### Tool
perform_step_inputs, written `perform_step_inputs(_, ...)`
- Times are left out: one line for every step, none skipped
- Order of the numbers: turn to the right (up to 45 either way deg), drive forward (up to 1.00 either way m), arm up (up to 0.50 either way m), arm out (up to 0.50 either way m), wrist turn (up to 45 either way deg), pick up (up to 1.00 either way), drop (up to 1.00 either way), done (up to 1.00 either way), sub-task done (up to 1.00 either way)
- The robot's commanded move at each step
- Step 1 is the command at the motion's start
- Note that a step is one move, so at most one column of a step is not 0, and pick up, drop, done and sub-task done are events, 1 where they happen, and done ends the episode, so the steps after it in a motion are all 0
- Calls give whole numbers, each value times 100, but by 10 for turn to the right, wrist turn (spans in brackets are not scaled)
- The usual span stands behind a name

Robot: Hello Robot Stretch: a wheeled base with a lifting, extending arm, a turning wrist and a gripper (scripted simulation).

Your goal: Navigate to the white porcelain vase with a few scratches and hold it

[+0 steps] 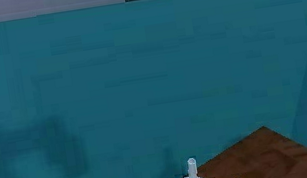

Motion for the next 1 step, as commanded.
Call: perform_step_inputs(0, 0, 32, 0, 0, 0, 0, 0, 0)
